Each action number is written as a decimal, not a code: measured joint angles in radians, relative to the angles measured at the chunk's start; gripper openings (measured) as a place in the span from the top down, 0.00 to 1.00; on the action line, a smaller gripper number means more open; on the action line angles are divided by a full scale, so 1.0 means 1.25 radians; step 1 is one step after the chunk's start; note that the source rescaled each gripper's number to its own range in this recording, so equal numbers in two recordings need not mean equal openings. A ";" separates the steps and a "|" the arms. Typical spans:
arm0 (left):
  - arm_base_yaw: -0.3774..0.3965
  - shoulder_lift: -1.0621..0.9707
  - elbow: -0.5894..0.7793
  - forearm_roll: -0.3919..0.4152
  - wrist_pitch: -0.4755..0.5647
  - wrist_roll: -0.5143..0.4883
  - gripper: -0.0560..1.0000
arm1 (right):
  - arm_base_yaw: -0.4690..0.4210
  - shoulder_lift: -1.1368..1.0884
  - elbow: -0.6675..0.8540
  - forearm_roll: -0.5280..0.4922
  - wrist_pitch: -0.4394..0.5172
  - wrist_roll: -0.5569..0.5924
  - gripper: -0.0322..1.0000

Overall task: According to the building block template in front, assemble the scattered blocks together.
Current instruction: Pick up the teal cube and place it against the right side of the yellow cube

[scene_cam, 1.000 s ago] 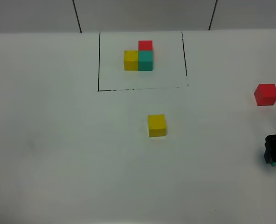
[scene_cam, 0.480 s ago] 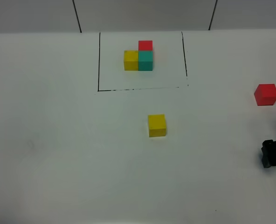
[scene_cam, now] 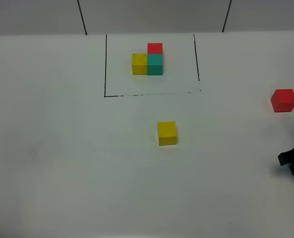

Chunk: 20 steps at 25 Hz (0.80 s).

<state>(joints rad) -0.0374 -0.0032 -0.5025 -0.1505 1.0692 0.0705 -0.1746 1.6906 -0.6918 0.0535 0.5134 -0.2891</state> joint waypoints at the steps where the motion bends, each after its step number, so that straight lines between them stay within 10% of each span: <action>1: 0.000 0.000 0.000 0.000 0.000 0.000 0.13 | 0.000 0.000 0.000 -0.002 0.000 0.000 0.97; 20: 0.000 0.000 0.000 0.000 0.000 0.000 0.13 | 0.368 0.133 -0.437 -0.134 0.241 -0.439 0.97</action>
<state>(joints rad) -0.0374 -0.0032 -0.5025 -0.1505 1.0692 0.0705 0.2851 1.8573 -1.2382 -0.1144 0.8150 -0.8381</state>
